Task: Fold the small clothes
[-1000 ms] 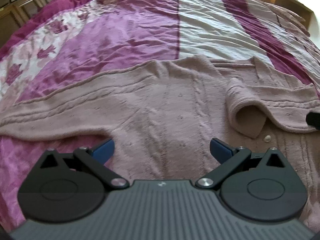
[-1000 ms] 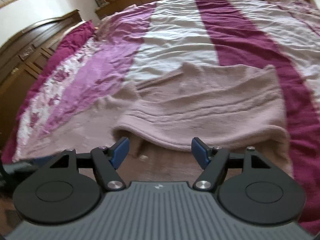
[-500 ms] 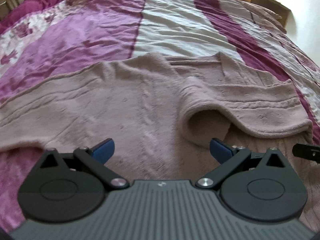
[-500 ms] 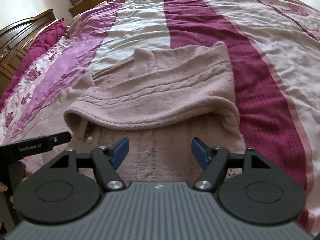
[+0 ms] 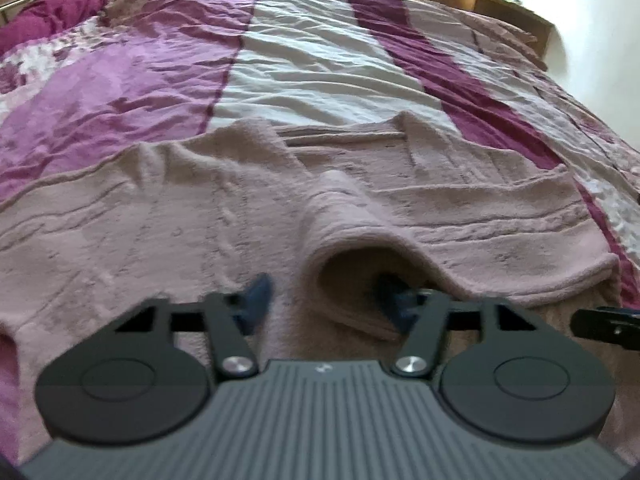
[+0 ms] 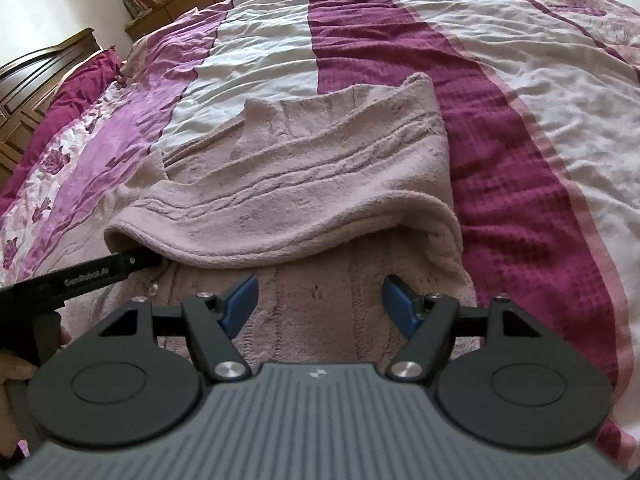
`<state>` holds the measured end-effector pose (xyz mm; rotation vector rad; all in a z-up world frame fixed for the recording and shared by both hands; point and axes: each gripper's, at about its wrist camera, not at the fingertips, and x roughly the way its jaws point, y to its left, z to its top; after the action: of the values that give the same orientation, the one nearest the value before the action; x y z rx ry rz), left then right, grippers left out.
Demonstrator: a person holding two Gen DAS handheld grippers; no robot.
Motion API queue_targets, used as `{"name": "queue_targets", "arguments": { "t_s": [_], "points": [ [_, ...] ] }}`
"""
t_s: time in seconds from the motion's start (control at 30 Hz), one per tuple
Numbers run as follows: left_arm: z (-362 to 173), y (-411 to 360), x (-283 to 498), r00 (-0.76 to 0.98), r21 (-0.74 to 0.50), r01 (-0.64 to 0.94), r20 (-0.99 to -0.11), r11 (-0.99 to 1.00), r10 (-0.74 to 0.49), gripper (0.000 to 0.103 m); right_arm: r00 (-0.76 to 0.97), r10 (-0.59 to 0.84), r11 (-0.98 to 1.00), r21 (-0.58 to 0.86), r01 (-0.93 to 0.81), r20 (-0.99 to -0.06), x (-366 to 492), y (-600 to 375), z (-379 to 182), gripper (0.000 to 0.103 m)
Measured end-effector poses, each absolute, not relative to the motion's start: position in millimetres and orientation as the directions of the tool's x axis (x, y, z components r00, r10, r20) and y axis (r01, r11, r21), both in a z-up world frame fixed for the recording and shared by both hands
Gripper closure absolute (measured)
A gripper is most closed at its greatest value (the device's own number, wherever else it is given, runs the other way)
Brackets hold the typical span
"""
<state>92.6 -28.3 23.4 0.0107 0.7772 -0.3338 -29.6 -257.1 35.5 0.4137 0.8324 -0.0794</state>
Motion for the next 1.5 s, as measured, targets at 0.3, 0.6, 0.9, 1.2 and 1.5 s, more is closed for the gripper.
{"name": "queue_targets", "arguments": {
  "t_s": [0.3, 0.6, 0.9, 1.2, 1.5],
  "points": [
    [45.4, -43.4, 74.5, 0.817, 0.205, 0.302, -0.559, 0.931, -0.142, 0.094, 0.68, 0.095, 0.915, 0.332, 0.228, -0.727, -30.3, -256.3, 34.5, 0.028],
    [33.3, -49.1, 53.6, 0.883, 0.514, 0.236, -0.468, 0.824, 0.039, 0.082, 0.678, 0.096, 0.915, 0.333, 0.228, -0.729, -29.6, -259.8, 33.7, 0.028],
    [34.9, 6.8, 48.7, 0.751, 0.184, 0.236, -0.657, 0.954, -0.059, 0.056, 0.67, 0.101, 0.913, 0.336, 0.232, -0.736, -33.2, -262.3, 38.7, 0.028],
    [59.8, 69.1, 60.0, 0.732, -0.154, 0.094, -0.659, 0.984, -0.173, 0.055, 0.684, 0.204, 0.91, 0.393, 0.132, -0.701, -28.2, -239.2, 65.2, 0.028],
    [55.0, 84.1, 59.4, 0.714, -0.151, 0.062, -0.684, 0.987, -0.15, 0.055, 0.65, 0.274, 0.953, 0.293, -0.082, -0.709, 20.7, -159.8, 81.5, 0.028]
  ]
}}
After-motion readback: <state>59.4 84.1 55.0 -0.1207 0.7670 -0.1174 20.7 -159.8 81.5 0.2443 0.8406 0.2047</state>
